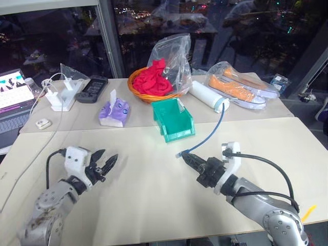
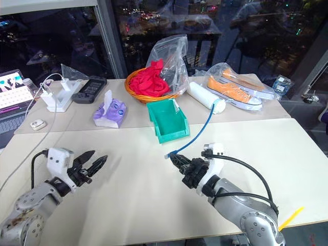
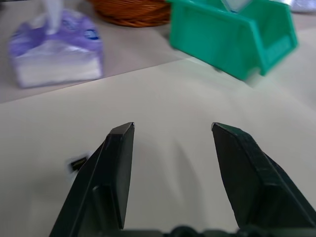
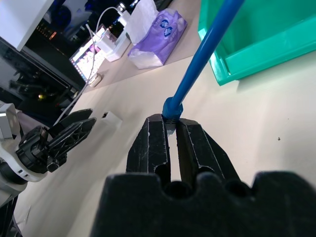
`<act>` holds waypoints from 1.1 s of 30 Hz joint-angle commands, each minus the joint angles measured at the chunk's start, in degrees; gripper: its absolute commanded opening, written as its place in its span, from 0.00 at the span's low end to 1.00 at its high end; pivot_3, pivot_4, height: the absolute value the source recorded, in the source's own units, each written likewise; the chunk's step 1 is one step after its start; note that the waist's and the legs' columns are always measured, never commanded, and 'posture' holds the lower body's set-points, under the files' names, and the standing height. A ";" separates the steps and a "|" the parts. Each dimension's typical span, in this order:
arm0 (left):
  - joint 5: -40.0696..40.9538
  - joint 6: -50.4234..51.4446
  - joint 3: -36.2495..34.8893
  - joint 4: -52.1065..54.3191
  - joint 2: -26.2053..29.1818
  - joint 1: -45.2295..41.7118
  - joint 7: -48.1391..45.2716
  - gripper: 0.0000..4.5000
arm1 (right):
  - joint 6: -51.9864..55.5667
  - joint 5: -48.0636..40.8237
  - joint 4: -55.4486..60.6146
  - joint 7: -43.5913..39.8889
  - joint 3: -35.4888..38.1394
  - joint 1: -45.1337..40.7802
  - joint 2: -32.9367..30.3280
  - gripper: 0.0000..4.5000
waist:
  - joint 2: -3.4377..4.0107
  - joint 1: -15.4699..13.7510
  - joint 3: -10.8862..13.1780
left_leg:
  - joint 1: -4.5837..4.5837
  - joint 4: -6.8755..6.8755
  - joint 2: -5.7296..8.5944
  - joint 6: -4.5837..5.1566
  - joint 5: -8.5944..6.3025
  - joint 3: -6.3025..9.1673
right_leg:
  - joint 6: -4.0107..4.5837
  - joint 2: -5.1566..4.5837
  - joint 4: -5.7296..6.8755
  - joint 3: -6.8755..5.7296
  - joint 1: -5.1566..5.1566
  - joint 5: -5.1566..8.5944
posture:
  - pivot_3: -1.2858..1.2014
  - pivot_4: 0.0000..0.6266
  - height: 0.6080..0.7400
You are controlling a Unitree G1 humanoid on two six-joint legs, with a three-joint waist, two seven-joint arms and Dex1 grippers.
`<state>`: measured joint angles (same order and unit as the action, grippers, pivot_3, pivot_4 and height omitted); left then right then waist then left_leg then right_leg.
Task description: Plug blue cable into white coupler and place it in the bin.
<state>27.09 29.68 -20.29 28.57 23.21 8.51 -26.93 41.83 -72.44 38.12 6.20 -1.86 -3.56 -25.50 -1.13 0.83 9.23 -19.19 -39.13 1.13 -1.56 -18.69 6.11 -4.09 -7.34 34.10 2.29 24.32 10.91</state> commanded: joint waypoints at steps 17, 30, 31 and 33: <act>-7.31 -7.03 2.65 -17.26 -3.48 -7.91 7.94 0.99 | 2.16 3.17 1.10 -4.43 -1.61 -2.43 0.65 0.00 | -0.03 0.09 -0.03 | 0.01 -0.01 0.01 -0.01 0.00 0.00 | 0.00 0.00 0.00 -0.02 -0.01 -0.01 | 0.52 0.24 0.94; -11.73 -6.13 5.48 -17.32 -6.58 -7.48 14.95 0.99 | 1.89 4.93 1.78 -4.33 -1.20 -1.51 0.87 0.00 | -0.02 0.25 -0.04 | 0.03 0.01 0.00 -0.01 0.00 -0.01 | 0.00 0.00 0.00 0.00 -0.01 -0.01 | 0.52 0.24 0.94; -11.48 -6.19 5.43 -17.35 -6.79 -7.36 14.87 0.99 | 1.88 4.98 1.77 -4.35 -1.20 -1.47 0.90 0.00 | -0.02 0.25 -0.04 | 0.03 0.01 0.00 0.00 0.00 -0.01 | 0.00 0.00 0.00 0.00 -0.01 -0.01 | 0.52 0.24 0.94; -11.24 -6.21 5.19 -17.24 -7.07 -7.24 14.98 0.99 | 1.88 5.10 1.72 -4.50 -1.19 -1.39 0.88 0.00 | -0.01 0.17 -0.04 | 0.03 0.01 0.00 0.00 0.00 -0.01 | 0.00 0.00 0.00 0.00 -0.01 -0.01 | 0.52 0.24 0.94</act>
<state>15.86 23.35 -14.73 11.30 16.44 0.21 -12.34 44.04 -67.55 37.70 2.27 -3.75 -5.14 -25.11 -1.14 1.01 9.19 -19.16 -39.12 1.14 -1.56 -18.69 6.10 -4.08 -7.35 34.10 2.28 24.31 10.90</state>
